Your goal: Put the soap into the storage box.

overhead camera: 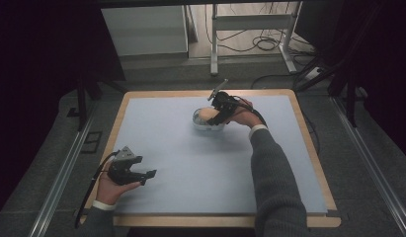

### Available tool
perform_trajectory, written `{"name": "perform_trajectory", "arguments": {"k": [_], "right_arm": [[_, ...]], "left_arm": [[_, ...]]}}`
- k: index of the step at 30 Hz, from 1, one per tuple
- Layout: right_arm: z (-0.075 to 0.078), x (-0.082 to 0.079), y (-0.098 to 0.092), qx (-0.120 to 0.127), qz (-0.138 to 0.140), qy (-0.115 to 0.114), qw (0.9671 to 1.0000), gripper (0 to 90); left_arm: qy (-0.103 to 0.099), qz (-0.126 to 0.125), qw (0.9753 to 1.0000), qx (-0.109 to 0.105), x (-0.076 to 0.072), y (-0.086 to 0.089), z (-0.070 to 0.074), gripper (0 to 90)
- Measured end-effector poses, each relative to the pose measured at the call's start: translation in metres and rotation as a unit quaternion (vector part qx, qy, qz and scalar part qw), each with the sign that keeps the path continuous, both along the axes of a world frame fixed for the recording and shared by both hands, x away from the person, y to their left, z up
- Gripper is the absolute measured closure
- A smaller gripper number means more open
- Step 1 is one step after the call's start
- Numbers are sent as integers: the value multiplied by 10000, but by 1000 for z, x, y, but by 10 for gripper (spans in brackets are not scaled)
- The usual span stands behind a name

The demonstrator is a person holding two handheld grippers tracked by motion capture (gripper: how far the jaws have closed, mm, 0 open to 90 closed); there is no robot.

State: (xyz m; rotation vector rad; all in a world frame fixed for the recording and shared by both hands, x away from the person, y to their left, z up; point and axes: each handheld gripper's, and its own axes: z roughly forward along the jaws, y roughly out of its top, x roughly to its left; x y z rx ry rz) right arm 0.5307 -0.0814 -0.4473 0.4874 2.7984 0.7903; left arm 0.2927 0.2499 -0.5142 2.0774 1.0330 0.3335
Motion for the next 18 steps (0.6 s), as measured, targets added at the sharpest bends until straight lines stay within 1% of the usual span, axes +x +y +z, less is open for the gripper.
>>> {"name": "perform_trajectory", "arguments": {"k": [8,18], "right_arm": [[-6,3,2,-67,12,10,10000,314],[-10,5,2,-122,18,4,9999,312]], "left_arm": [[-2,7,10000,1,0,0,0,191],[6,1,10000,5,1,0,-1,191]]}}
